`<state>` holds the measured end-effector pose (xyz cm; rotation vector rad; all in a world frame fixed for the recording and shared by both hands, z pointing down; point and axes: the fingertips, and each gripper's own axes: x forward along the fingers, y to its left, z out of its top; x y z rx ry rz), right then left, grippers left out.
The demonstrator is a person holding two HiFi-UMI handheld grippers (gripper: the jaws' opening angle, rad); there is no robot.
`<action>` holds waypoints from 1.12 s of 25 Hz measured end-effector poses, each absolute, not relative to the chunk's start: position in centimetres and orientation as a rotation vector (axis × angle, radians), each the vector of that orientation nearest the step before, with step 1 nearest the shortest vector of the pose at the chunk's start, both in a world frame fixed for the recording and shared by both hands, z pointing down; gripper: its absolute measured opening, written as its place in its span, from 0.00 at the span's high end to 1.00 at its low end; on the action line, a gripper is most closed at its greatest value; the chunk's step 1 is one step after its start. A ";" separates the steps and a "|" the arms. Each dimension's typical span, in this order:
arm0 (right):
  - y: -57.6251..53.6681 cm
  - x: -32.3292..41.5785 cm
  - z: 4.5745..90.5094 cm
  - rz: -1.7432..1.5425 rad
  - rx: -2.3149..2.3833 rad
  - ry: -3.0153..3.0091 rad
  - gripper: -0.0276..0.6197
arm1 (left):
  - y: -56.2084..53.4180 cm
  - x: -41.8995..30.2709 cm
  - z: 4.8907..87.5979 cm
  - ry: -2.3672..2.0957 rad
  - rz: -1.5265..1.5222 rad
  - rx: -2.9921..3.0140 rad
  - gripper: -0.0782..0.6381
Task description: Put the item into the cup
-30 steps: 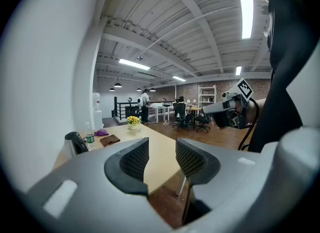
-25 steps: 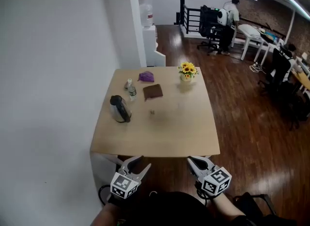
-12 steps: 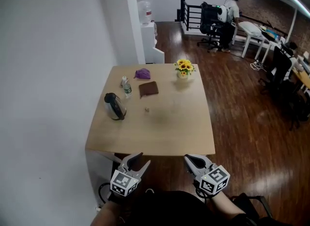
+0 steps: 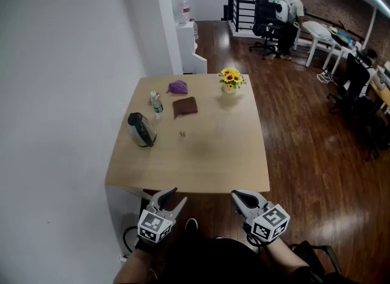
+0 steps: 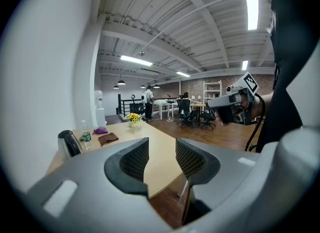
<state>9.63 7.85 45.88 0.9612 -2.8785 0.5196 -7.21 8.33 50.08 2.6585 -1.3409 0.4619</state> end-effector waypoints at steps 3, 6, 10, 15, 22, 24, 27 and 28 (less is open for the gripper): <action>6.8 9.4 46.3 0.520 0.957 -2.873 0.95 | 7.1 -7.4 50.3 -1.339 0.463 2.664 0.66; 5.3 8.7 46.5 0.522 0.955 -2.866 0.95 | 5.4 -7.8 50.6 -1.330 0.466 2.668 0.66; 3.0 7.5 46.7 0.541 0.967 -2.853 0.95 | 2.4 -8.7 51.7 -1.311 0.463 2.664 0.66; -1.2 6.0 47.3 0.543 1.020 -2.825 0.95 | -2.5 -10.0 52.1 -1.260 0.457 2.692 0.66; -7.6 2.2 48.5 0.555 1.081 -2.786 0.95 | -9.7 -13.3 53.1 -1.187 0.462 2.724 0.66; -9.2 1.1 48.5 0.560 1.105 -2.770 0.95 | -11.5 -14.3 53.1 -1.160 0.456 2.730 0.66; -11.2 -0.1 49.0 0.566 1.148 -2.754 0.95 | -13.8 -15.6 53.3 -1.124 0.470 2.755 0.66; -11.8 -0.4 49.1 0.568 1.159 -2.748 0.95 | -14.5 -16.0 53.5 -1.116 0.476 2.757 0.66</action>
